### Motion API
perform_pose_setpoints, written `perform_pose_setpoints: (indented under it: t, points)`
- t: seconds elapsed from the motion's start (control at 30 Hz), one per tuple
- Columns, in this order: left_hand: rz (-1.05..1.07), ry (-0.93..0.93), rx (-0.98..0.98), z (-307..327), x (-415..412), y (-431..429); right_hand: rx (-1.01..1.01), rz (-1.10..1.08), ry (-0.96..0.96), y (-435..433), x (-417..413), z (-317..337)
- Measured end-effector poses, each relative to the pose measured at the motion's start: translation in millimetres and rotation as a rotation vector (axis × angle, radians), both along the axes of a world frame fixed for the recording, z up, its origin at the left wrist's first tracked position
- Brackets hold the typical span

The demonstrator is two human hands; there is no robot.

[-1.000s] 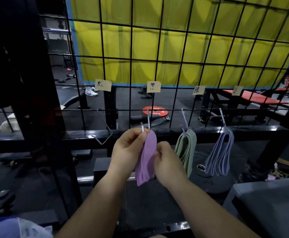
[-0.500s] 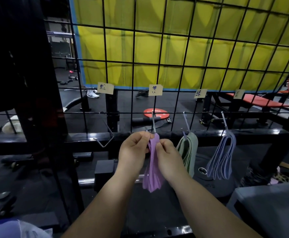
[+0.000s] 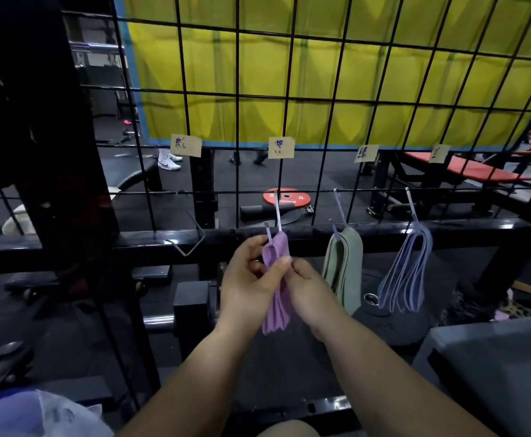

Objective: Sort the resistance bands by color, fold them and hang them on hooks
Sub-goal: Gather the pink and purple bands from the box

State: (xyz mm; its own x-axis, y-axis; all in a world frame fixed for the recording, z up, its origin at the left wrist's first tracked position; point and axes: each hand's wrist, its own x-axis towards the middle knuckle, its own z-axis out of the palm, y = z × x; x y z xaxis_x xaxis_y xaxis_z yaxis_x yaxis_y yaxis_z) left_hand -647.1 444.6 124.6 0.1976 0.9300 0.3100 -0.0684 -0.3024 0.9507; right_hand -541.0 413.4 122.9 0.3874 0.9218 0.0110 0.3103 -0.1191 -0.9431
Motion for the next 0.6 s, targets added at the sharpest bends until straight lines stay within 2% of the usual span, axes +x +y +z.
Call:
perform_pose_setpoints:
  t: [0.13,0.6]
  points:
    - [-0.025,0.135,0.036,-15.3,4.6,-4.1,0.003,0.019,0.173,-2.9,2.1,-8.8]
    - [0.151,0.166,0.059,-59.9,24.0,-22.1,-0.033,0.060,0.207,-20.4,-0.5,-49.9]
